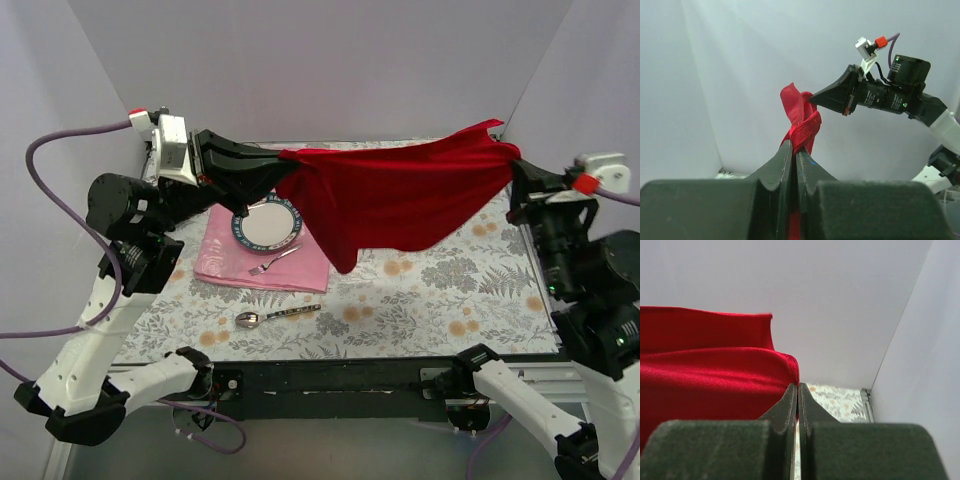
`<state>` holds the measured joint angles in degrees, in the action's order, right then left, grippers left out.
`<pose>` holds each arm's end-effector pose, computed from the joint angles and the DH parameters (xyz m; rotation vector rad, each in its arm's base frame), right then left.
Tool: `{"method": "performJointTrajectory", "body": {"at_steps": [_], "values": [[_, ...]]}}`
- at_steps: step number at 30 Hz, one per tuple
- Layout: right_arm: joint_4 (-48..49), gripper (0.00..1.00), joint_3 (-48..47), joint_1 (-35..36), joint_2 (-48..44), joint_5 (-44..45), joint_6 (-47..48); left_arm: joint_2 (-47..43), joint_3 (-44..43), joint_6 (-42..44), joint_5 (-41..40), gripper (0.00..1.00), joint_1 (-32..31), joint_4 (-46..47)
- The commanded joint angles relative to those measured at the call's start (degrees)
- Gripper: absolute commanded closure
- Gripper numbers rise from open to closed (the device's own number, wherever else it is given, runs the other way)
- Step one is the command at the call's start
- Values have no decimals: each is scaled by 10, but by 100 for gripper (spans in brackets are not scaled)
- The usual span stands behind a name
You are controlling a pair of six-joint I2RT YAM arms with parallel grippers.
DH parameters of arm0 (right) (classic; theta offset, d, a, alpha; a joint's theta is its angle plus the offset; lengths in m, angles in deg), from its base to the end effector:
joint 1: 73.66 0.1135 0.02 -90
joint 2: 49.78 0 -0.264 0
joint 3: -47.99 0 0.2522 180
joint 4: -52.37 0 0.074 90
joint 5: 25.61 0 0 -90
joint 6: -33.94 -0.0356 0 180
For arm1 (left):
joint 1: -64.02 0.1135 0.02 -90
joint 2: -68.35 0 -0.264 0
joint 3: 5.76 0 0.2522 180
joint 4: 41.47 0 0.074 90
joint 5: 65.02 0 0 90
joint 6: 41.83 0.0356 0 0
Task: Fold the napkin, place the utensils inside, and roll it up
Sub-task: Flatten the napkin out
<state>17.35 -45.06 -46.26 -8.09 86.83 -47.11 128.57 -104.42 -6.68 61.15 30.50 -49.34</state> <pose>0.0799 0.0261 0.5162 -0.0762 1.3056 0.0231 0.1342 -0.1141 0.5517 0.4327 1.2488 -1.6695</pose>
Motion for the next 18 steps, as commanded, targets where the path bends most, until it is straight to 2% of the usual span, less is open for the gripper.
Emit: {"method": "performJointTrajectory", "body": {"at_steps": [1,3,4,6,7,9,10,11,12,13,15,16,17,18], "values": [[0,99,-19,2,-26,-2,-13,24,43,-62,57,100,-1,71],[-18,99,-11,1,-19,51,-35,41,50,-81,29,100,-1,68],[-28,99,-4,1,-3,110,-47,61,67,-84,13,100,-1,63],[-63,99,16,1,20,192,-105,92,95,-91,-70,85,-1,68],[-76,99,38,1,52,268,-123,147,94,-115,-104,85,1,35],[-106,99,52,1,117,330,-194,218,68,-106,-154,82,3,-17],[-100,99,66,0,137,359,-198,262,56,-91,-159,80,3,-51],[-87,99,94,-6,159,369,-203,334,32,-89,-171,75,4,-70],[-73,99,107,-29,183,368,-212,376,19,-79,-193,69,3,-85],[-59,99,113,-45,243,338,-216,408,2,-70,-220,67,2,-109],[-45,99,132,-95,305,335,-233,494,-41,-46,-274,58,3,-132],[-26,99,125,-116,369,295,-228,516,-64,-29,-342,57,-1,-170],[-95,99,94,-133,403,296,-257,544,-95,2,-394,47,-5,-182],[-79,99,84,-156,445,311,-245,549,-112,13,-413,28,-9,-192]]}}
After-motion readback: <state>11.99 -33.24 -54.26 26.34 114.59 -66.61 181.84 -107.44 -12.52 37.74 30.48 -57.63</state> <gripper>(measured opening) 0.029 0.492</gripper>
